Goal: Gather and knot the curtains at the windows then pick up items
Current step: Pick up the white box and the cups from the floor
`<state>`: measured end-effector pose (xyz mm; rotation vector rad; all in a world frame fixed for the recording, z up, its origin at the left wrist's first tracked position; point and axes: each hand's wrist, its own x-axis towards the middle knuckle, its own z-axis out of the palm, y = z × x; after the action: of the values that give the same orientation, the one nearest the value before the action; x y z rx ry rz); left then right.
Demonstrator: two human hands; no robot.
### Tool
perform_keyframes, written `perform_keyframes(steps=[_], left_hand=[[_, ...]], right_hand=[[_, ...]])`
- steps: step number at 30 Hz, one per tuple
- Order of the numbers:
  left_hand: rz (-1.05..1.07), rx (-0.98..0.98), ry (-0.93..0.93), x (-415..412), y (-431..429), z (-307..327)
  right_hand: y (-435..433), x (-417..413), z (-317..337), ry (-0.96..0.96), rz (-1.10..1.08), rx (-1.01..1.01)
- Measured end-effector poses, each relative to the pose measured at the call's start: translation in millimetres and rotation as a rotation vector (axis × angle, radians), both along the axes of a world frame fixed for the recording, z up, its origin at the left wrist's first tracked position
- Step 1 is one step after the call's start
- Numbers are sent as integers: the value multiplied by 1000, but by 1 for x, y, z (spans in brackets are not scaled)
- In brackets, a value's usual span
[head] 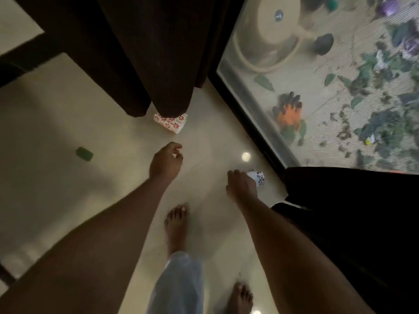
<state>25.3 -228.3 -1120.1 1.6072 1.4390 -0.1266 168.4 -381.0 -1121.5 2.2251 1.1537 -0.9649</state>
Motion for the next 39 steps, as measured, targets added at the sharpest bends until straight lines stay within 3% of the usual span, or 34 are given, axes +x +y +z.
perform_keyframes(steps=[4, 6, 9, 12, 14, 18, 21, 24, 26, 28, 30, 32, 34, 36, 39], left_hand=[[-269, 136, 76, 8, 31, -47], [-417, 202, 117, 11, 43, -69], [-548, 273, 137, 9, 54, -92], [-607, 288, 154, -2, 46, -108], [-616, 264, 142, -13, 36, -111], [-632, 264, 130, -24, 27, -104], [-703, 378, 78, -13, 45, -104], [-911, 529, 63, 10, 83, -116], [-973, 571, 152, 27, 100, -125], [-895, 452, 233, 45, 111, -129], [-836, 330, 236, 51, 119, -133], [-941, 328, 209, 53, 117, -139], [-972, 413, 339, 43, 117, -140], [-929, 545, 347, 27, 93, -135], [-557, 407, 179, -11, 21, -105]], right_hand=[[-18, 31, -54, -191, 403, -352], [-35, 49, -83, -249, 511, -395], [-56, 69, -112, -301, 419, -228], [-69, 73, -126, -279, 497, -69], [-62, 71, -126, -223, 391, 23], [-24, 34, -116, 17, -66, 278], [15, 5, -108, 68, -394, 447], [47, -8, -109, 95, -686, 579], [63, -13, -115, 105, -751, 622], [71, -15, -122, 106, -766, 678], [75, -17, -125, 100, -798, 725], [66, -16, -125, 94, -809, 758], [64, -15, -123, 109, -848, 771], [56, -19, -114, 155, -879, 773], [30, -34, -85, 189, -888, 719]])
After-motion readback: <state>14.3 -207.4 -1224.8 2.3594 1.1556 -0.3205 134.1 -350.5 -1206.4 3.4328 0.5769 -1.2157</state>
